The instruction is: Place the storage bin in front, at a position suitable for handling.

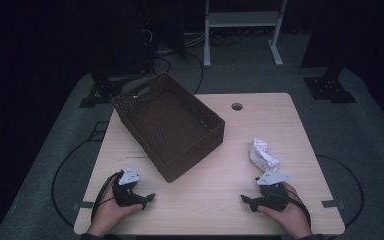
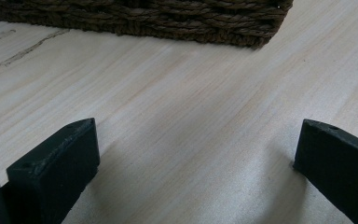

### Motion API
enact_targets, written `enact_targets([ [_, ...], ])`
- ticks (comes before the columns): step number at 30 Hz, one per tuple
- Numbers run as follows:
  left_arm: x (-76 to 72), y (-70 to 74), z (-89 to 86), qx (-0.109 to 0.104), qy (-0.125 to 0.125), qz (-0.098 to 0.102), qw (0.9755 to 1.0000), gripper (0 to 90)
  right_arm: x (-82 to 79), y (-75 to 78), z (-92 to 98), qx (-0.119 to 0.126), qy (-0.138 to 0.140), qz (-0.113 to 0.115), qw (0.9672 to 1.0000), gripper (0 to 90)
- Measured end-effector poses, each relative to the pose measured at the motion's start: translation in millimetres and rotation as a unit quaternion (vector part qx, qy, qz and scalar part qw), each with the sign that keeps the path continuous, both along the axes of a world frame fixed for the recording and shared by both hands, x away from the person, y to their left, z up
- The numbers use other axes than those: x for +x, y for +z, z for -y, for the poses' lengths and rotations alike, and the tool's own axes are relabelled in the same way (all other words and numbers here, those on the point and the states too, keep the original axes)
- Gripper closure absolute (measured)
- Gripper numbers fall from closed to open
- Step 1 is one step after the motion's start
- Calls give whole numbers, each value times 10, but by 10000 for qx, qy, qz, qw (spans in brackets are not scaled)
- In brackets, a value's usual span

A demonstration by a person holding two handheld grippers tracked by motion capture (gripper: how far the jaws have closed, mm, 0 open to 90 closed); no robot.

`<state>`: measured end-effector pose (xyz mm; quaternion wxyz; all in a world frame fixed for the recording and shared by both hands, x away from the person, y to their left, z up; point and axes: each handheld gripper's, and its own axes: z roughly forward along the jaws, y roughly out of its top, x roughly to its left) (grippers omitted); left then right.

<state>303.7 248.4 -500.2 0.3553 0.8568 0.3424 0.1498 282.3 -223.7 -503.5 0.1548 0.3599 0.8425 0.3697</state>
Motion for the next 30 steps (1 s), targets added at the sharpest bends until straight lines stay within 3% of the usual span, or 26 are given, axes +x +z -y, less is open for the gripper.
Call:
enact_targets([
  [18, 1, 0, 0, 1, -1, 1, 10000, 0, -36, 0, 4, 4, -74, -9, 10000, 142],
  [22, 0, 0, 0, 1, 0, 4, 10000, 0, -76, 11, 18, 45, -105, 21, 9999, 247],
  [25, 1, 0, 0, 2, -1, 2, 10000, 0, -94, 39, 6, -16, -75, -28, 10000, 318],
  [30, 1, 0, -1, 0, 0, 0, 10000, 0, -98, 77, 19, 124, -70, -183, 9997, 394],
])
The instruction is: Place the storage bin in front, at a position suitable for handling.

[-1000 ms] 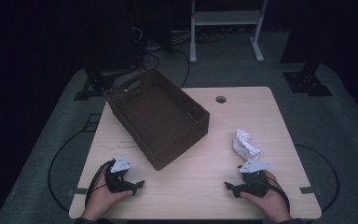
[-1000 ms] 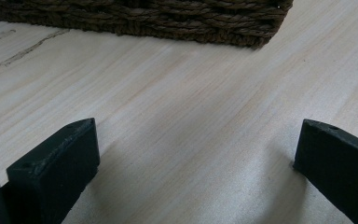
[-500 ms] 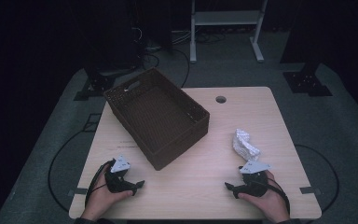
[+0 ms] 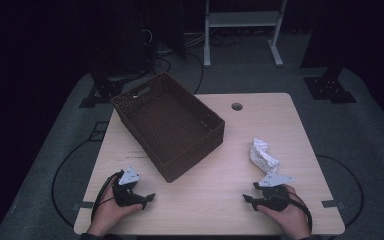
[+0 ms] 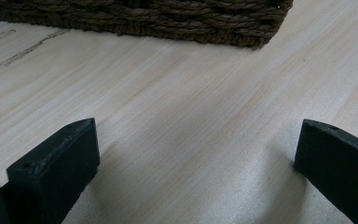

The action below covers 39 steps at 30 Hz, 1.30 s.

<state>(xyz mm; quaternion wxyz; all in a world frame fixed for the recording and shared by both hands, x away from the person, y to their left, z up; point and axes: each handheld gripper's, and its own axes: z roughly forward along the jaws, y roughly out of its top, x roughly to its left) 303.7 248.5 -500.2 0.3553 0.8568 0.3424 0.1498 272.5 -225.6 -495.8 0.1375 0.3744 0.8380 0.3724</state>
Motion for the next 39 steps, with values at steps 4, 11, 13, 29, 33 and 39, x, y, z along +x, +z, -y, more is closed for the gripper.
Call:
enact_targets([
  [4, 0, 0, 0, 0, -1, 3, 10000, 0, 9, 58, -21, 83, 43, -7, 10000, 424],
  [11, 0, 0, 0, 1, -2, 2, 10000, 0, 54, 181, -105, 98, 152, 30, 9998, 446],
  [13, 0, 0, 0, -1, 0, 4, 10000, 0, 80, 210, -118, 89, 164, 34, 9998, 449],
  [29, 0, 0, 0, 2, -1, 2, 10000, 0, 313, 509, -225, 160, 184, 169, 9996, 456],
  [33, 0, 0, 0, 1, 0, 0, 10000, 0, 387, 593, -257, 164, 186, 219, 9995, 461],
  [39, -2, -1, 2, -11, 12, -10, 10000, 0, 489, 683, -313, 143, 180, 260, 9994, 466],
])
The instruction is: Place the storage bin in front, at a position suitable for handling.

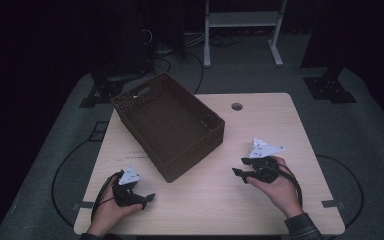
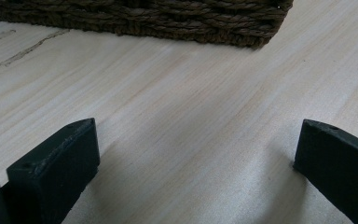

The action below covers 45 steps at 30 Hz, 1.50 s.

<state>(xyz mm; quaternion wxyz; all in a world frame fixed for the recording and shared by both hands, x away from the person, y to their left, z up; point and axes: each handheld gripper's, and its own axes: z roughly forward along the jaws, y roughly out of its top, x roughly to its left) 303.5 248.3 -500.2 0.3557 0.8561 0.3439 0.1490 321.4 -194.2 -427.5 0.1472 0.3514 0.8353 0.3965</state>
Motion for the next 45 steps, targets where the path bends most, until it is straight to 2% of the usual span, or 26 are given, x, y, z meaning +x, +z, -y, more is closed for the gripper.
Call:
enact_targets([
  [19, 0, 1, -1, 6, -5, -2, 10000, 0, 327, 246, -84, 86, -112, 109, 9998, 485],
  [24, 0, 1, -1, 7, -5, -1, 10000, 0, 484, 312, -60, 171, -216, 128, 9995, 519],
  [28, 1, 1, -2, 15, -10, 9, 10000, 0, 597, 358, -57, 164, -212, 121, 9996, 631],
  [32, 2, 2, -3, 26, -19, 11, 10000, 0, 664, 384, -69, 113, -168, 110, 9997, 694],
  [33, 2, 2, -4, 35, -23, 11, 10000, 0, 719, 400, -80, 115, -136, 115, 9998, 741],
  [40, 2, -1, -2, 14, -15, 23, 10000, 0, 898, 421, -85, 220, -85, 98, 9997, 895],
  [41, 2, -1, -2, 14, -15, 23, 10000, 0, 898, 421, -85, 220, -85, 98, 9997, 895],
  [45, 2, -1, -2, 18, -14, 18, 10000, 0, 1067, 427, -74, 149, -101, 23, 9998, 898],
])
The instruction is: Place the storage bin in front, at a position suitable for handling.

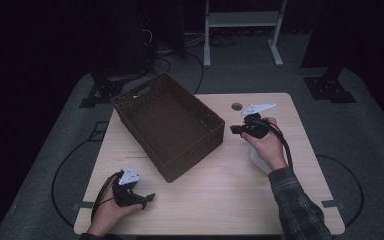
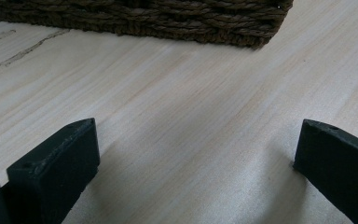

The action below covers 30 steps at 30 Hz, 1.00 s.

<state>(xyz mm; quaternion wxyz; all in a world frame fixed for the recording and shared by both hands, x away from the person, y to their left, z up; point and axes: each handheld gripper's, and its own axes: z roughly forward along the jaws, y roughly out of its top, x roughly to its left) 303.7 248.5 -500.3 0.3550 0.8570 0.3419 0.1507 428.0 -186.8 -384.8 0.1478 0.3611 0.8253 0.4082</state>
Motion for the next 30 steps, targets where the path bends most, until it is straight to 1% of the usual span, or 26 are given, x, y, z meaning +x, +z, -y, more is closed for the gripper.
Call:
enact_targets([
  [3, 0, 0, 0, -2, 1, -3, 10000, 0, 128, -5, 9, -43, -45, -38, 10000, 899],
  [4, -1, 0, 0, -2, 1, -3, 10000, 0, 166, -6, 12, 7, -53, -81, 10000, 899],
  [7, 0, 0, 0, -2, 1, -3, 10000, 0, 271, -6, 18, -28, -90, -111, 9999, 899],
  [8, -1, 0, 0, -3, 2, -3, 10000, 0, 310, -5, 22, 46, -114, -117, 9999, 899],
  [9, 0, 0, 0, -1, 1, -2, 10000, 0, 339, -3, 24, 65, -103, -134, 9998, 899],
  [10, 0, 0, 0, -2, 1, -2, 10000, 0, 369, -1, 23, 31, -109, -133, 9998, 899],
  [12, -1, 0, 0, -3, 5, -4, 10000, 0, 421, 5, 13, 64, -111, -147, 9998, 899],
  [17, -1, 1, -2, -12, -6, -4, 10000, 0, 522, 1, -35, 38, -67, -159, 9998, 899],
  [21, -1, 20, -10, 2, -9, -79, 10000, 0, 557, -19, -66, 30, -18, -186, 9998, 899],
  [22, -3, 25, -15, -19, -15, -68, 10000, 11, 563, -29, -72, 16, 3, -199, 9998, 899],
  [23, -3, 37, -20, -54, -23, -68, 10000, 40, 565, -35, -80, 30, 6, -219, 9998, 899],
  [24, -4, 45, -22, -71, 2, -48, 10000, 51, 571, -43, -84, 0, 23, -212, 9998, 899],
  [26, -3, 67, -33, -78, 19, -31, 10000, 65, 576, -55, -95, 41, 20, -242, 9997, 899],
  [27, -4, 78, -37, -125, 15, -19, 9999, 93, 578, -56, -97, 38, 17, -250, 9997, 899],
  [28, -4, 91, -40, -163, 11, -9, 9999, 144, 583, -59, -98, 38, 26, -240, 9997, 899],
  [29, -5, 104, -41, -182, -3, 4, 9998, 159, 585, -59, -99, 41, 31, -243, 9997, 899],
  [30, -6, 113, -43, -183, -27, 31, 9998, 204, 588, -60, -100, 40, 32, -236, 9997, 899],
])
